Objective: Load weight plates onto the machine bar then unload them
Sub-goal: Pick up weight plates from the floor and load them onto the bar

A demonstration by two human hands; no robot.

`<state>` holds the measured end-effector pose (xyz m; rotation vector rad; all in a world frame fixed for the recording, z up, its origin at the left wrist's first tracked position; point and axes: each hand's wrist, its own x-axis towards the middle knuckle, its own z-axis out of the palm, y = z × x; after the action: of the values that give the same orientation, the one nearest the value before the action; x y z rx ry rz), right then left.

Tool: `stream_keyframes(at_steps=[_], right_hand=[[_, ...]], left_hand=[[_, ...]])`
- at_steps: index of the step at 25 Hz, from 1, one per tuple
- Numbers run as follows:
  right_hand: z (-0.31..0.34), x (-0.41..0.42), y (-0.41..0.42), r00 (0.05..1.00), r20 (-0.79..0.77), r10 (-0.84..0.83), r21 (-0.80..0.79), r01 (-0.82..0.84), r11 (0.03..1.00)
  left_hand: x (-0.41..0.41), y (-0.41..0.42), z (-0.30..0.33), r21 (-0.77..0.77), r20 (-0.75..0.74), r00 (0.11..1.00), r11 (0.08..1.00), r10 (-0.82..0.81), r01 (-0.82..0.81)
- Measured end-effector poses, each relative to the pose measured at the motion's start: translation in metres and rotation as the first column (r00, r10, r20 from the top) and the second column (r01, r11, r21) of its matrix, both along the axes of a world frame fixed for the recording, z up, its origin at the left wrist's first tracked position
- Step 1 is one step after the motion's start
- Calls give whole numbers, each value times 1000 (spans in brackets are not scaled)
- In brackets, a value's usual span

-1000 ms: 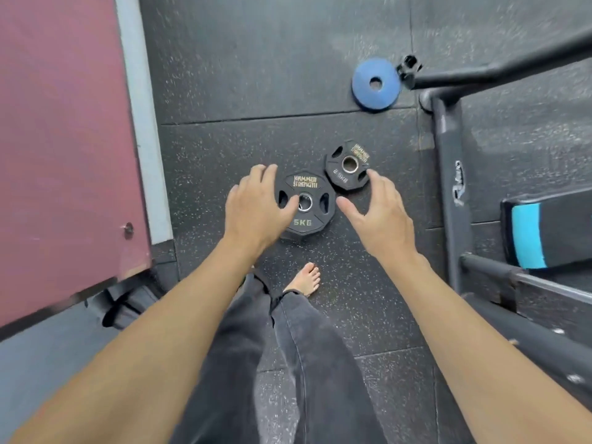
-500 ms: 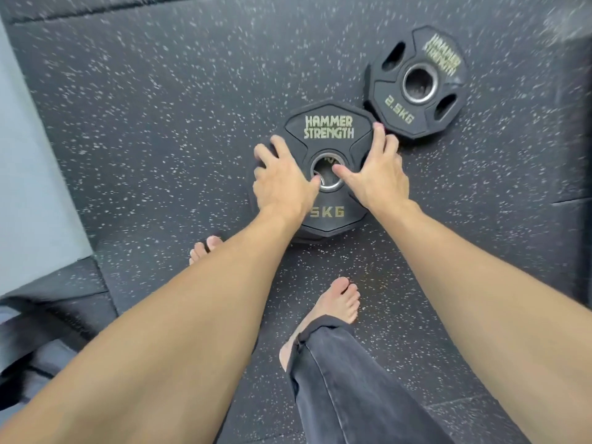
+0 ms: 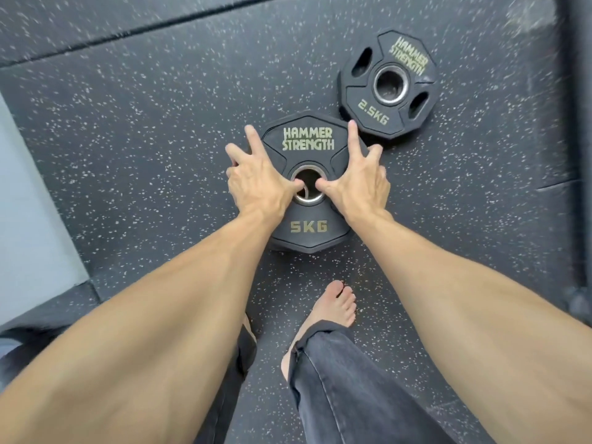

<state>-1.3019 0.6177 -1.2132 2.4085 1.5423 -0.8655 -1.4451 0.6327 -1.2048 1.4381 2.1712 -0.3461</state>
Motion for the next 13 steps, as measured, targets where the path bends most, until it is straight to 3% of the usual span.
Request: stream_keyframes(at_steps=[8,13], right_hand=[[220,19,9,998,14,-66,260,60,964],[418,42,43,989,-104,-105,623,147,768]], left_hand=[[12,29,226,176,47,994,980,-99,89],[19,73,426,464,76,970,870,-230,169]])
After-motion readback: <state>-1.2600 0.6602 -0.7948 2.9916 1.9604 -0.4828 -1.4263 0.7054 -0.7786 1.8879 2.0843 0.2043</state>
